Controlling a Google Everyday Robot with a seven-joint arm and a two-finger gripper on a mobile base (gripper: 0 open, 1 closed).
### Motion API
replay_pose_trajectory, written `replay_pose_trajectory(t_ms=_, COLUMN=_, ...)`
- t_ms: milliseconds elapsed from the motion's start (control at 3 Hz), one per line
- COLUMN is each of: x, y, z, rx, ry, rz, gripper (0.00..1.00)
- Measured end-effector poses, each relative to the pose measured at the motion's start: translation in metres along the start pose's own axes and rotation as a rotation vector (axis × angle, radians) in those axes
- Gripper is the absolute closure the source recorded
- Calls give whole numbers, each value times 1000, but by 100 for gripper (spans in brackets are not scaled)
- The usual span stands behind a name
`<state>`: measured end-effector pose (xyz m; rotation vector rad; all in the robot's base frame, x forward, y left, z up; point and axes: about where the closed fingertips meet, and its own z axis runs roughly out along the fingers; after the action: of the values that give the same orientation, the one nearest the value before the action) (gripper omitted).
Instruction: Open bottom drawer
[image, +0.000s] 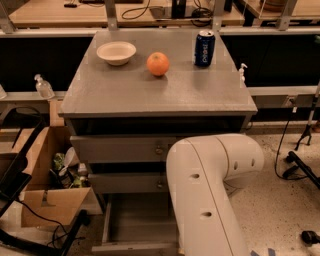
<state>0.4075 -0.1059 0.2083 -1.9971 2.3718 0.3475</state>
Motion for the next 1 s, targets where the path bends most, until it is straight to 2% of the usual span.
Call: replay_pose_trajectory(t_ms=1000, x=0, y=-1, z=0, rx=0, ry=0, rz=0, gripper=100)
